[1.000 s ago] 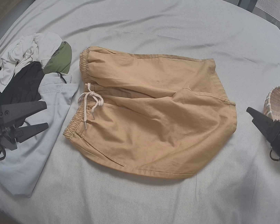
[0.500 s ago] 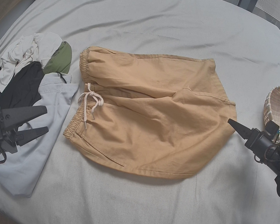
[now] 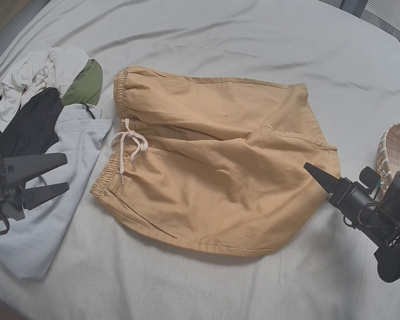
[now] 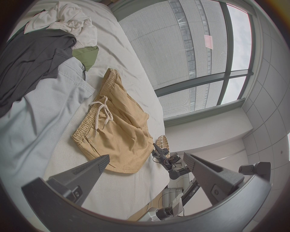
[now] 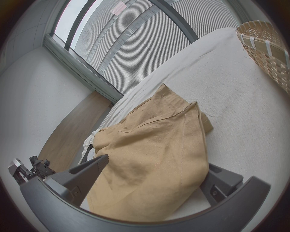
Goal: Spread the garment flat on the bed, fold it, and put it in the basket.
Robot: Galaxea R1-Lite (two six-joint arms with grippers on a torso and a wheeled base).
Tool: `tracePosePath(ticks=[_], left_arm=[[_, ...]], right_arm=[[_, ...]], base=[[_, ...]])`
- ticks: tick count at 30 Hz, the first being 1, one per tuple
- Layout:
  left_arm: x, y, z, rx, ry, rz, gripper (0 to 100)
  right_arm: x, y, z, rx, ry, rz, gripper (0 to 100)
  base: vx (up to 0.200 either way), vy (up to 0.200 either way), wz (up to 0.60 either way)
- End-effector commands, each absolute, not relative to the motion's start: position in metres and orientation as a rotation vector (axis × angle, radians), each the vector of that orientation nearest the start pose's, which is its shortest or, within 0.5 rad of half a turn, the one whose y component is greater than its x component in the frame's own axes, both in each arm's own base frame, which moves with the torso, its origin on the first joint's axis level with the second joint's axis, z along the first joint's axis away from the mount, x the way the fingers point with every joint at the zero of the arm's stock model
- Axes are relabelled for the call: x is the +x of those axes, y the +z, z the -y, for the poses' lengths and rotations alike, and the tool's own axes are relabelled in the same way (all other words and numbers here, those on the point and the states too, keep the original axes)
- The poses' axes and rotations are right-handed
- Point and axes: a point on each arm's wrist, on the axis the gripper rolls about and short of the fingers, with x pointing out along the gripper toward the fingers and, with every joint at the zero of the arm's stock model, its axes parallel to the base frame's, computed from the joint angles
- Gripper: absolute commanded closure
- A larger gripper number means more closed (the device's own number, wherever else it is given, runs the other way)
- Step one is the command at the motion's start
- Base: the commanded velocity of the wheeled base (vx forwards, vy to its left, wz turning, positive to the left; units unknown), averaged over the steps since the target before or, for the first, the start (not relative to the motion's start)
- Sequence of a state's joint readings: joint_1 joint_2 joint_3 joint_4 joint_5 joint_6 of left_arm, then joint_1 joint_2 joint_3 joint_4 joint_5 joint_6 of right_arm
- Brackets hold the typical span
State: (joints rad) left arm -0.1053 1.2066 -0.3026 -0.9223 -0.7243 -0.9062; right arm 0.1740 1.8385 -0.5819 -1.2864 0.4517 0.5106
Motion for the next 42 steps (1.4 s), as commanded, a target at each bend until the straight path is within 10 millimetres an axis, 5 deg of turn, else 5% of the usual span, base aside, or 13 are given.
tracePosePath(ticks=[1, 11, 23, 33, 42], left_arm=[[0.154, 0.189, 0.031, -0.845, -0.782, -0.351, 0], [0.153, 0.190, 0.031, -0.844, -0.786, -0.343, 0], [0.153, 0.190, 0.031, -0.843, -0.787, -0.342, 0], [0.152, 0.183, 0.032, -0.851, -0.778, -0.371, 0], [0.150, 0.181, 0.032, -0.852, -0.778, -0.379, 0]], right_arm=[[0.268, 0.162, -0.063, 0.491, 0.686, -0.129, 0], [0.227, 0.200, -0.079, 0.626, 0.846, -0.192, 0], [0.231, 0.231, -0.078, 0.740, 0.859, -0.168, 0], [0.239, 0.199, -0.029, 0.675, 0.620, -0.170, 0], [0.213, 0.146, -0.024, 0.390, 0.588, -0.268, 0]], base=[[0.000, 0.000, 0.00], [0.000, 0.000, 0.00], [0.000, 0.000, 0.00], [0.000, 0.000, 0.00], [0.000, 0.000, 0.00]])
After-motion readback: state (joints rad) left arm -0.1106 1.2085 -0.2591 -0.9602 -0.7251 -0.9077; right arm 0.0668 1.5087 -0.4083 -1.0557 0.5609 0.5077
